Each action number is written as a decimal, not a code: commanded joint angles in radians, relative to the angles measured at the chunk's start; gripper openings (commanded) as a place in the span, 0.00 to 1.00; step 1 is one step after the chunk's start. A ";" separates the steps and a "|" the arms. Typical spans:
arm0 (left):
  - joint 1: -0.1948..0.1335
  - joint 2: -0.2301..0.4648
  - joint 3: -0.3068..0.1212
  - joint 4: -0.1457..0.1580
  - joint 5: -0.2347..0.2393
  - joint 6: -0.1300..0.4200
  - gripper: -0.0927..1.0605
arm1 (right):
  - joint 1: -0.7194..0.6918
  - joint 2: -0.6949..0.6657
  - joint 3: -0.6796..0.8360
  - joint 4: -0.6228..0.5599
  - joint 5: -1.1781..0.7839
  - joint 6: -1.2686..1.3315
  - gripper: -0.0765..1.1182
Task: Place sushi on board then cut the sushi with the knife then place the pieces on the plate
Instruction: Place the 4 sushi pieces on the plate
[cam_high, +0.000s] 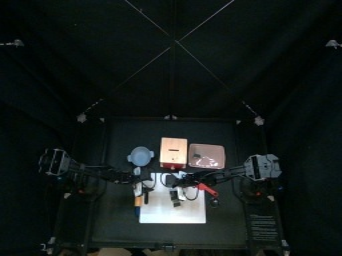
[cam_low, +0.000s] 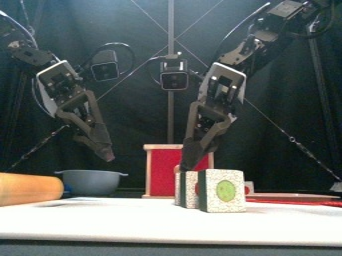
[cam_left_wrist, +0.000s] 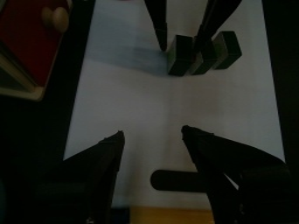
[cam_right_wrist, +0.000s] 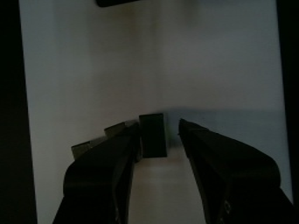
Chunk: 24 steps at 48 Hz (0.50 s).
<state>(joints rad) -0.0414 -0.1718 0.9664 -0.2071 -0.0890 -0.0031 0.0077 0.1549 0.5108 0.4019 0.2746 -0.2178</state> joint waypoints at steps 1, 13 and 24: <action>0.003 -0.014 -0.009 0.000 -0.003 -0.002 0.86 | 0.005 -0.012 -0.026 0.003 0.002 -0.002 0.72; 0.003 -0.014 -0.008 0.000 -0.003 -0.002 0.86 | 0.005 0.003 -0.034 0.002 0.009 -0.002 0.72; 0.003 -0.014 -0.005 -0.002 -0.003 -0.002 0.87 | 0.008 0.014 -0.037 -0.003 0.012 -0.002 0.72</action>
<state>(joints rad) -0.0414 -0.1718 0.9710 -0.2071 -0.0890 -0.0031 0.0138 0.1856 0.4955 0.4004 0.2884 -0.2178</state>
